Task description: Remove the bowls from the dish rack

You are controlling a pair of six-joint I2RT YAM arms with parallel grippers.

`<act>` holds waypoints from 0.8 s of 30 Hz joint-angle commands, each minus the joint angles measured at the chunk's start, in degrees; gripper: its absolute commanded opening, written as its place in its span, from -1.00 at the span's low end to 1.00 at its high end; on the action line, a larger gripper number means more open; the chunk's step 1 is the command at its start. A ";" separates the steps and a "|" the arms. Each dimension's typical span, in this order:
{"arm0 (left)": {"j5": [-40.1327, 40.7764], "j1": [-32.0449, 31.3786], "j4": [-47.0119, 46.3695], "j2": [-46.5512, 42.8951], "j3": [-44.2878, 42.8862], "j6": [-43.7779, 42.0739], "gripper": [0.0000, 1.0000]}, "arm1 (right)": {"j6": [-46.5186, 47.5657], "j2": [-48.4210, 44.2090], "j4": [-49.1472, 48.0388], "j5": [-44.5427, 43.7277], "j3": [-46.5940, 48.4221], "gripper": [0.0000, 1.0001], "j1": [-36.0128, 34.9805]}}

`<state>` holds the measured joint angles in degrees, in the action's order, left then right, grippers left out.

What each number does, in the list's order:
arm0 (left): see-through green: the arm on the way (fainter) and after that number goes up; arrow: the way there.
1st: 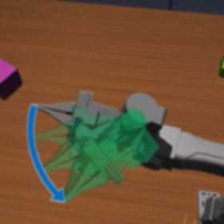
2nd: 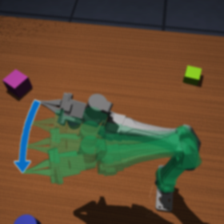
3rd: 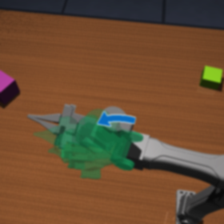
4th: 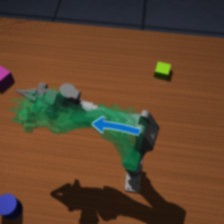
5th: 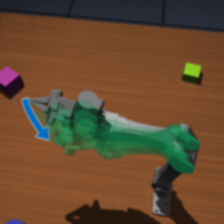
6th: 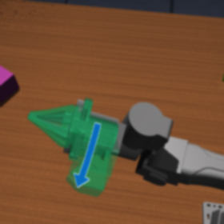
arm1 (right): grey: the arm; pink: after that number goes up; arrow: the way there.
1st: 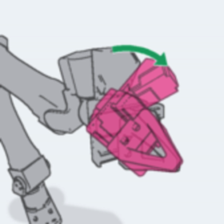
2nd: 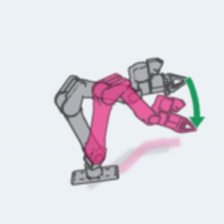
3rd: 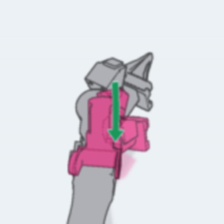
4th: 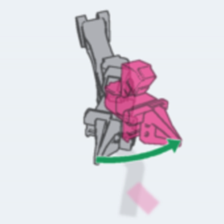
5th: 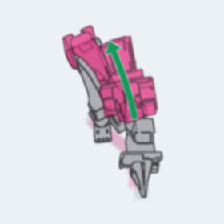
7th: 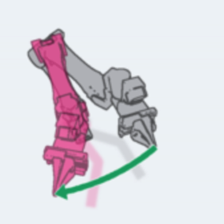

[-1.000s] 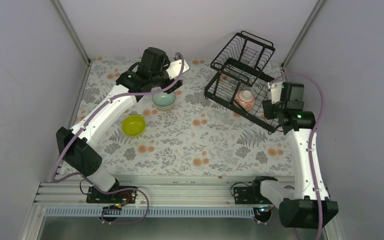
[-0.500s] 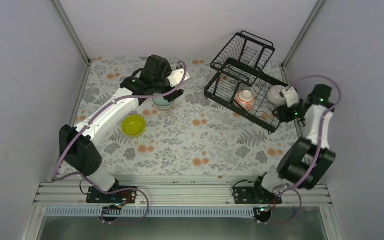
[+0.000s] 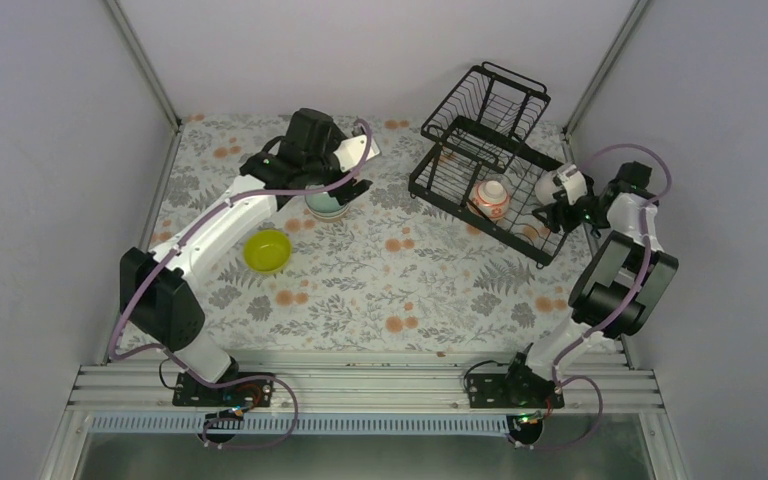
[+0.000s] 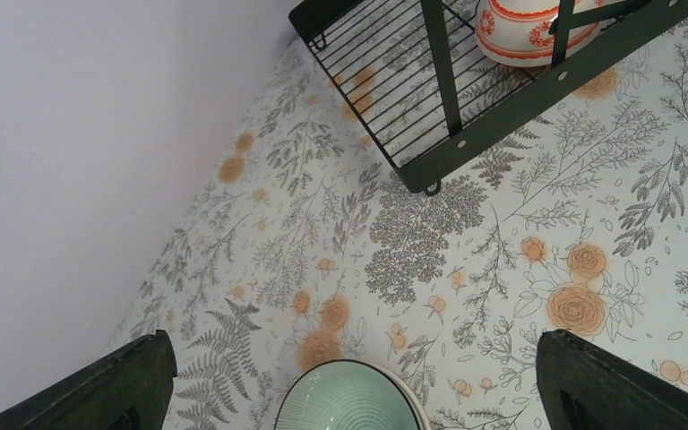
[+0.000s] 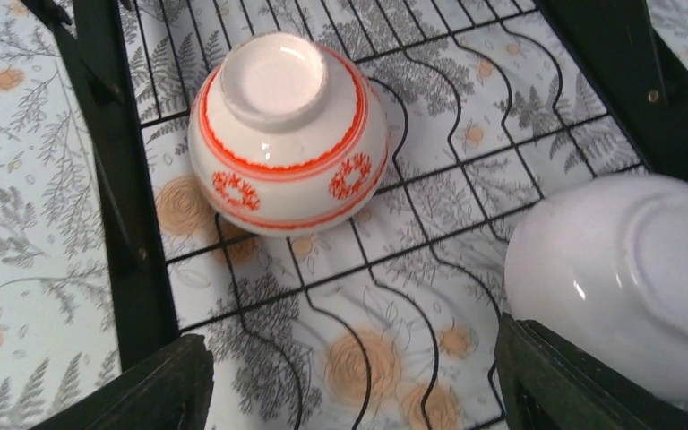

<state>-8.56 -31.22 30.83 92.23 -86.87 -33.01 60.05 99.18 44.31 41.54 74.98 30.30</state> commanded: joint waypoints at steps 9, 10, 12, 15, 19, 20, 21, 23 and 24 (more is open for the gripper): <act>-1.93 1.50 -3.34 0.65 2.44 -1.24 1.00 | -9.87 2.78 -17.38 3.74 -0.34 0.62 -7.98; -2.00 1.77 -3.66 0.47 2.81 -1.26 1.00 | -9.95 3.43 -16.49 3.99 0.25 0.62 -8.66; -2.55 2.37 -4.08 0.27 3.46 -1.05 1.00 | -9.64 4.44 -15.21 4.64 0.96 0.63 -9.91; -3.91 3.78 -4.62 -0.10 4.28 -0.73 1.00 | -9.49 5.08 -15.90 5.93 0.15 0.63 -10.97; -4.82 4.95 -5.05 -0.29 4.82 -0.74 1.00 | -10.13 5.84 -17.70 7.17 -0.76 0.64 -12.38; -5.00 5.13 -5.14 -0.23 4.86 -0.73 1.00 | -10.35 6.25 -18.06 7.19 -0.91 0.65 -12.90; -5.28 5.26 -5.23 -0.22 4.79 -0.69 1.00 | -10.65 6.62 -18.72 6.90 -1.08 0.65 -13.50; -5.65 5.45 -5.19 -0.06 4.71 -0.65 1.00 | -11.14 7.37 -19.64 6.36 -0.99 0.67 -14.37; -5.68 5.47 -5.19 0.01 4.63 -0.58 1.00 | -11.51 7.61 -20.39 6.14 -1.07 0.68 -14.68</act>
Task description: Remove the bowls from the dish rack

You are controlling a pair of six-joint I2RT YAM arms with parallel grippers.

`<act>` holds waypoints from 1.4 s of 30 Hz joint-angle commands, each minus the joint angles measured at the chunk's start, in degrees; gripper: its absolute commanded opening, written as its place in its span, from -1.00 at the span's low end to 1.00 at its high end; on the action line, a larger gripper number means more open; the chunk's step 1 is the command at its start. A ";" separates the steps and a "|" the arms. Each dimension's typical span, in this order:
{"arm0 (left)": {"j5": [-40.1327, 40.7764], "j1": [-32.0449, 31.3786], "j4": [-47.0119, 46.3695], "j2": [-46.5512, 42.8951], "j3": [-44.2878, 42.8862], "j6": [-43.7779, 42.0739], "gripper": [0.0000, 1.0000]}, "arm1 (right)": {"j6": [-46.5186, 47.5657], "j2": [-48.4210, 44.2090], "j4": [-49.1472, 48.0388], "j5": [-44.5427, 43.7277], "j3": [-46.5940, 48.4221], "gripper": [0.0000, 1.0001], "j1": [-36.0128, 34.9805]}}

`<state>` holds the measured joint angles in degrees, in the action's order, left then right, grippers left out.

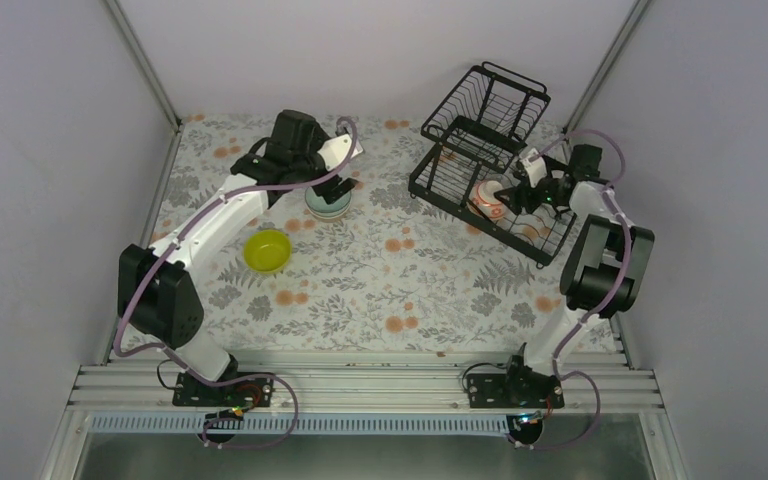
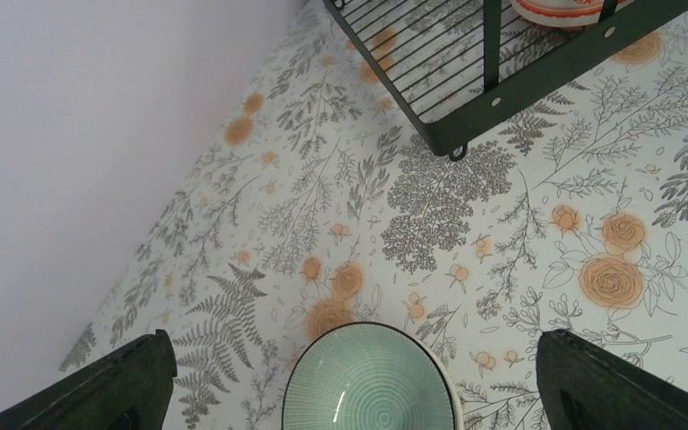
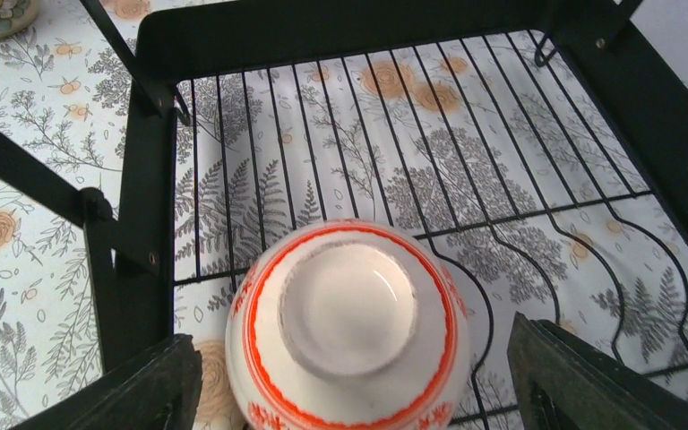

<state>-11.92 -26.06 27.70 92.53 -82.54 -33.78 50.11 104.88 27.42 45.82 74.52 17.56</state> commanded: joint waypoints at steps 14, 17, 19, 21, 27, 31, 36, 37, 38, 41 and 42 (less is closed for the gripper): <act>-2.32 0.99 -2.73 0.28 0.21 1.72 1.00 | -4.13 3.17 -11.53 -2.51 -3.39 0.81 -5.26; -2.53 1.10 -2.74 0.26 0.25 1.62 1.00 | -4.33 3.61 -11.90 -3.02 -3.23 0.81 -5.47; -2.71 1.10 -2.74 0.36 0.33 1.58 1.00 | -4.82 3.90 -12.56 -3.98 -3.25 0.81 -5.51; -2.95 1.18 -2.78 0.36 0.44 1.55 1.00 | -5.39 4.31 -13.26 -5.12 -3.24 0.80 -5.53; -3.33 1.19 -2.91 0.36 0.46 1.78 1.00 | -6.20 4.79 -15.38 -7.38 -3.97 0.79 -5.61; -3.41 1.20 -2.83 0.52 0.30 1.92 1.00 | -6.26 4.96 -15.55 -6.99 -4.16 0.76 -5.68; -4.00 1.22 -2.48 0.70 -0.07 2.12 1.00 | -5.77 5.96 -14.65 -7.33 -3.57 0.42 -5.61; -4.08 1.19 -2.39 0.70 -0.14 2.10 1.00 | -5.83 6.13 -14.65 -7.69 -3.59 0.35 -5.69; -4.18 1.19 -2.35 0.67 -0.09 2.06 1.00 | -5.89 6.26 -14.55 -8.04 -3.65 0.33 -5.69; -4.27 1.19 -2.12 0.68 -0.16 2.13 1.00 | -5.82 6.34 -15.22 -9.58 -4.57 0.25 -5.62; -4.25 1.19 -2.01 0.59 -0.15 2.07 1.00 | -5.69 6.22 -15.28 -9.99 -5.04 0.22 -5.59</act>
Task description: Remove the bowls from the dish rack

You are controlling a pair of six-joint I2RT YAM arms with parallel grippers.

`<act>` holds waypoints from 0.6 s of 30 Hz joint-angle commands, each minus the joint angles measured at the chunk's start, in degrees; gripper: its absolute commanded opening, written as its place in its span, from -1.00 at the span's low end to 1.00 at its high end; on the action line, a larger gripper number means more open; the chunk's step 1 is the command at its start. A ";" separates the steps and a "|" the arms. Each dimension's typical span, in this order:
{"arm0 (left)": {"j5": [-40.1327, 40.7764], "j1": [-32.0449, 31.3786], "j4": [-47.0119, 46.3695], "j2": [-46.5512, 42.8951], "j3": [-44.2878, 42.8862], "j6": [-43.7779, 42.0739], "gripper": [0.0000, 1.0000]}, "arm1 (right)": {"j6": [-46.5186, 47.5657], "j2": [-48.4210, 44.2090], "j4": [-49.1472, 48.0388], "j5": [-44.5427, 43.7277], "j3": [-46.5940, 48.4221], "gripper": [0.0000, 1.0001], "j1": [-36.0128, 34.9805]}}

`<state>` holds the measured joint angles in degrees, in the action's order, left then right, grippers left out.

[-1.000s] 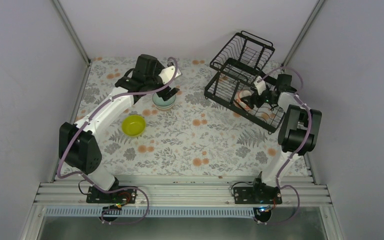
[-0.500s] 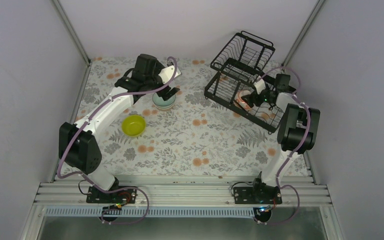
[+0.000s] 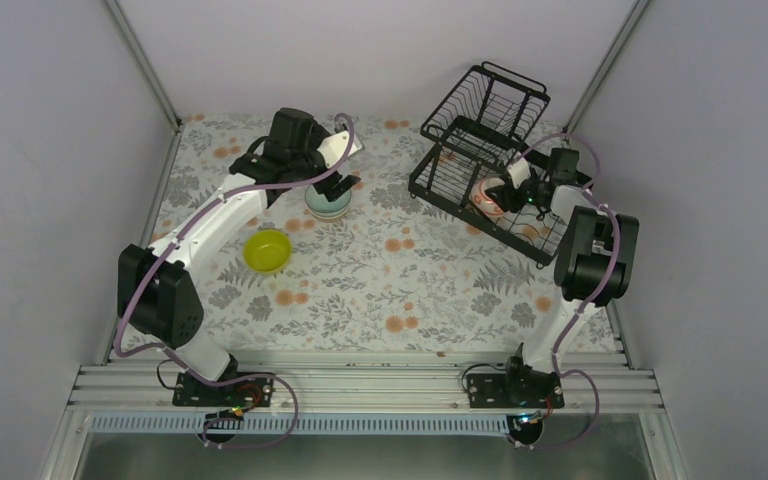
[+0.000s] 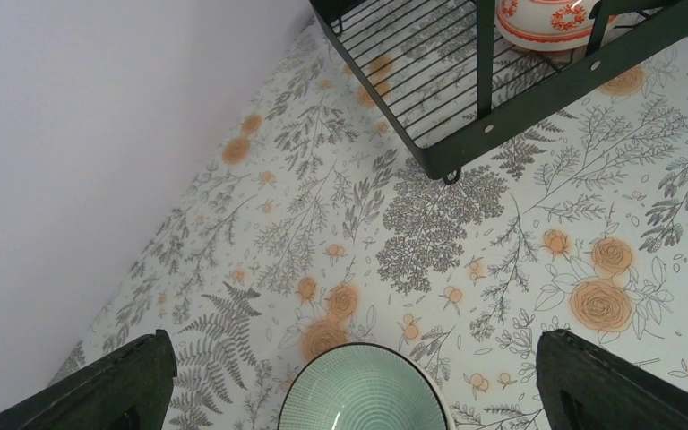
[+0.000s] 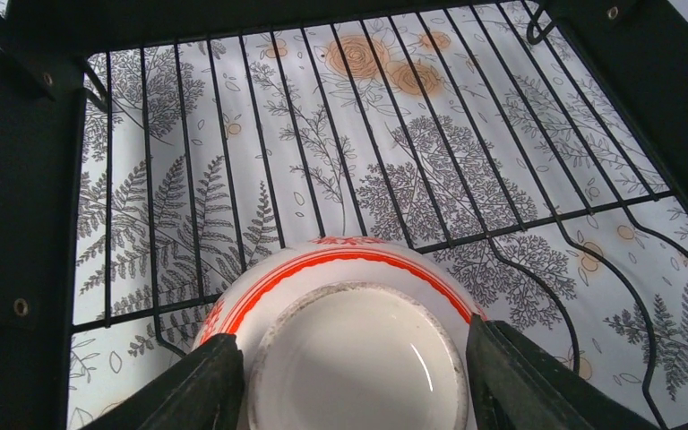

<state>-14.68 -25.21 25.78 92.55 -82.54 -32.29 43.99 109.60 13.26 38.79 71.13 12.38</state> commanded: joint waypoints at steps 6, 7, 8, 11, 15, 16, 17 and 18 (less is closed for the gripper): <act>-1.60 0.39 0.23 0.61 -0.58 0.51 1.00 | 0.47 -2.21 -1.62 -1.88 -4.83 0.14 1.23; -1.65 0.35 0.31 0.59 -0.68 0.49 1.00 | 0.64 -2.93 -1.31 -1.70 -5.20 0.13 1.59; -1.76 0.35 0.43 0.62 -0.81 0.51 1.00 | 0.78 -3.50 -1.12 -1.55 -5.63 0.13 1.98; -2.17 0.36 0.75 1.01 -1.29 0.67 1.00 | 2.20 -4.35 0.63 -2.35 -6.21 0.07 2.67; -2.04 0.41 0.48 1.45 -1.29 1.38 1.00 | 3.56 -6.54 1.85 -1.86 -7.82 0.04 4.63; -1.82 0.37 0.23 1.44 -1.06 1.62 1.00 | 3.84 -7.31 2.06 -1.61 -8.33 0.04 5.17; -1.58 0.36 -0.04 1.48 -0.82 1.80 1.00 | 4.10 -8.08 2.22 -1.27 -8.85 0.03 5.80; -1.53 0.34 -0.16 1.55 -0.64 1.80 1.00 | 4.35 -8.70 2.40 -1.04 -9.35 0.01 6.34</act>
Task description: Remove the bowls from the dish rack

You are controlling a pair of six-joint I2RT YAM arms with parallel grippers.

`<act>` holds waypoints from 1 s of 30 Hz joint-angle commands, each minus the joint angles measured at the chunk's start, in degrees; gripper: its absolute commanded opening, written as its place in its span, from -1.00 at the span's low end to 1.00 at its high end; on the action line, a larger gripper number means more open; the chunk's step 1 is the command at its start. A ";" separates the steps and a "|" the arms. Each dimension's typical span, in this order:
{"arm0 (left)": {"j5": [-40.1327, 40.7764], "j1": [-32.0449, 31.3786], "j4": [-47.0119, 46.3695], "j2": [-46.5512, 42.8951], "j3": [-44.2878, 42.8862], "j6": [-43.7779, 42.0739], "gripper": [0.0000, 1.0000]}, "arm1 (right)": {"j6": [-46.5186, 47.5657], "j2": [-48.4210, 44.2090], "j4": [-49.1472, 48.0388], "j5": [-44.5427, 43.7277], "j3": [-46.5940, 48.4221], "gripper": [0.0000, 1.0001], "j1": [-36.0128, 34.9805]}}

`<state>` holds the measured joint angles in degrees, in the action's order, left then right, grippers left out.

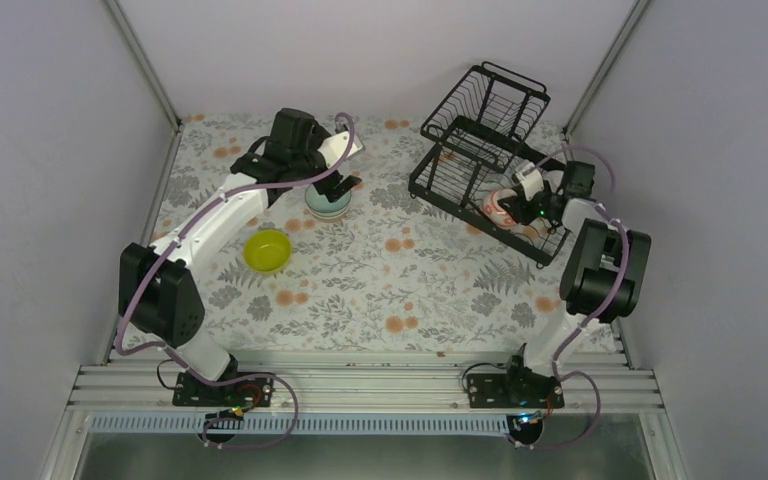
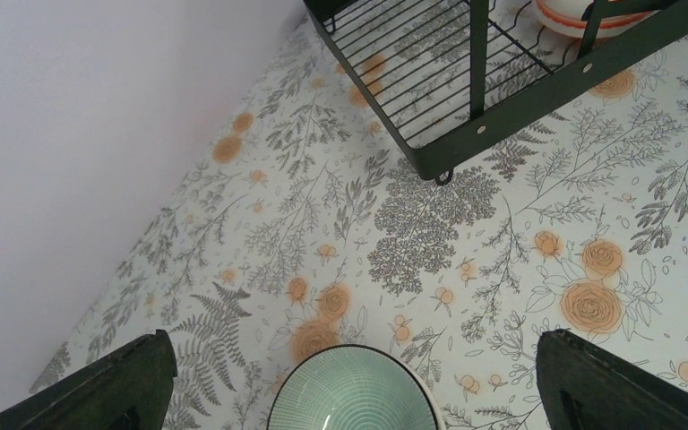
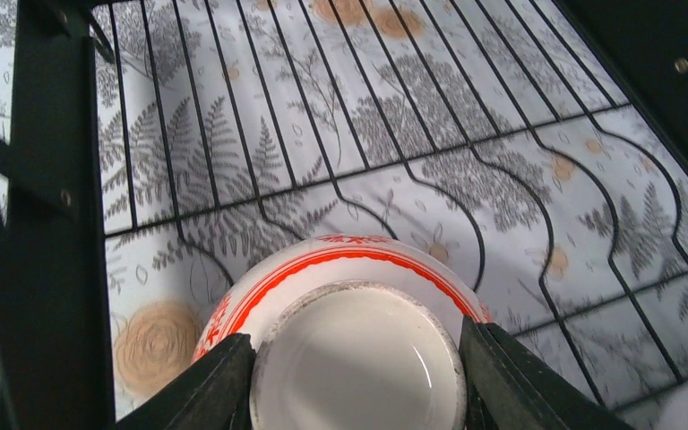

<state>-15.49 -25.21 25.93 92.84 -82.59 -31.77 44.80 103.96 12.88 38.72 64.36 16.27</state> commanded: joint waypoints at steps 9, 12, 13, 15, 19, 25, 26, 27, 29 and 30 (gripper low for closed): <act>0.11 0.34 -3.48 0.83 1.97 2.09 1.00 | 3.90 -6.95 3.18 0.49 -5.69 -0.07 6.30; -0.53 0.27 -3.65 0.58 2.41 2.41 1.00 | 3.18 -7.63 3.18 1.47 -5.86 -0.11 6.94; -0.59 0.25 -3.56 0.50 2.43 2.42 1.00 | 2.77 -8.09 3.04 1.76 -5.90 -0.12 7.15; -0.61 0.17 -3.24 0.41 2.38 2.29 1.00 | 2.00 -9.13 3.02 2.44 -5.76 -0.16 7.61; -0.80 0.09 -2.39 0.33 1.62 2.00 1.00 | 0.45 -11.88 3.07 3.22 -5.24 -0.22 8.36; -1.75 -0.51 -1.65 0.43 1.04 1.80 1.00 | -0.70 -13.40 4.48 4.95 -2.91 -0.24 9.19; -2.20 -0.76 -1.53 0.54 0.96 1.92 1.00 | -0.88 -13.57 4.99 5.29 -2.36 -0.24 9.29; -3.02 -0.95 -1.35 0.70 0.96 1.97 1.00 | -0.88 -13.67 5.61 5.70 -1.81 -0.24 9.42; -5.68 -1.26 -0.38 1.07 0.60 2.06 1.00 | -1.23 -14.25 6.40 6.15 -1.08 -0.24 9.60; -6.79 -1.49 0.49 1.33 0.11 2.13 1.00 | -1.47 -14.71 6.27 6.19 -1.02 -0.24 9.69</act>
<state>-16.84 -25.89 24.58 93.65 -80.47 -30.26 44.71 92.18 19.14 40.71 60.58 25.19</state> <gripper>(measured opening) 0.998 0.499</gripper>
